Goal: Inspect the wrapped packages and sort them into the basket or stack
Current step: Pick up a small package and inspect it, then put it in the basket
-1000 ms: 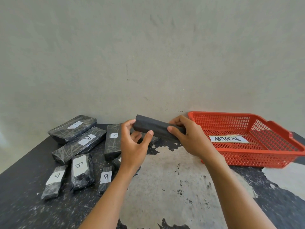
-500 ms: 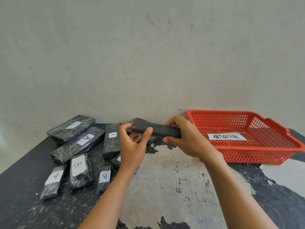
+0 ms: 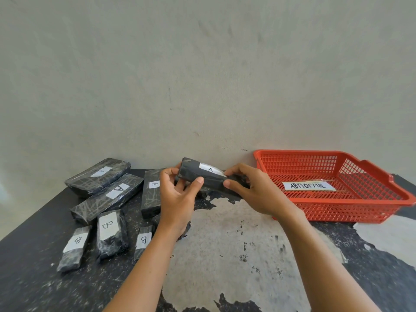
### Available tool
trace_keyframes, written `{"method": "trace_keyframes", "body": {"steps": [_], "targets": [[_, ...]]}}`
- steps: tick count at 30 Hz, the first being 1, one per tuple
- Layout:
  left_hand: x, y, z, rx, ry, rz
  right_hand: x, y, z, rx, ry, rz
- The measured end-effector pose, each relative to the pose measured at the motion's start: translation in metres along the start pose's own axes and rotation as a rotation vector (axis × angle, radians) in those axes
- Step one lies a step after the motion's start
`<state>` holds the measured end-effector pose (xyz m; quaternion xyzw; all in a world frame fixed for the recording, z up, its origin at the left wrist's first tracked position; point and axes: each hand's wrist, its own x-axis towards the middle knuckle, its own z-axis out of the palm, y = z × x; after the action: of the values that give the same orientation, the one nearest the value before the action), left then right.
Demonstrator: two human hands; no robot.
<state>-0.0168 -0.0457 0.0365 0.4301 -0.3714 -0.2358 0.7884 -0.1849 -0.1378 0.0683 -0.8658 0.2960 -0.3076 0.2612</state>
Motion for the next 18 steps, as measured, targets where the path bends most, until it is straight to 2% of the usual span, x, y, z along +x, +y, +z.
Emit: {"method": "trace_keyframes", "body": {"steps": [3, 10, 18], "targets": [[0.000, 0.000, -0.001, -0.005, -0.016, 0.001, -0.002, 0.004, 0.003, -0.036, -0.045, -0.031], [0.001, 0.003, -0.013, 0.110, -0.121, 0.008, -0.001, 0.007, 0.006, -0.206, -0.016, -0.086], [-0.006, 0.003, -0.001, 0.161, -0.020, 0.054, 0.000, -0.008, 0.028, -0.314, 0.302, -0.130]]}}
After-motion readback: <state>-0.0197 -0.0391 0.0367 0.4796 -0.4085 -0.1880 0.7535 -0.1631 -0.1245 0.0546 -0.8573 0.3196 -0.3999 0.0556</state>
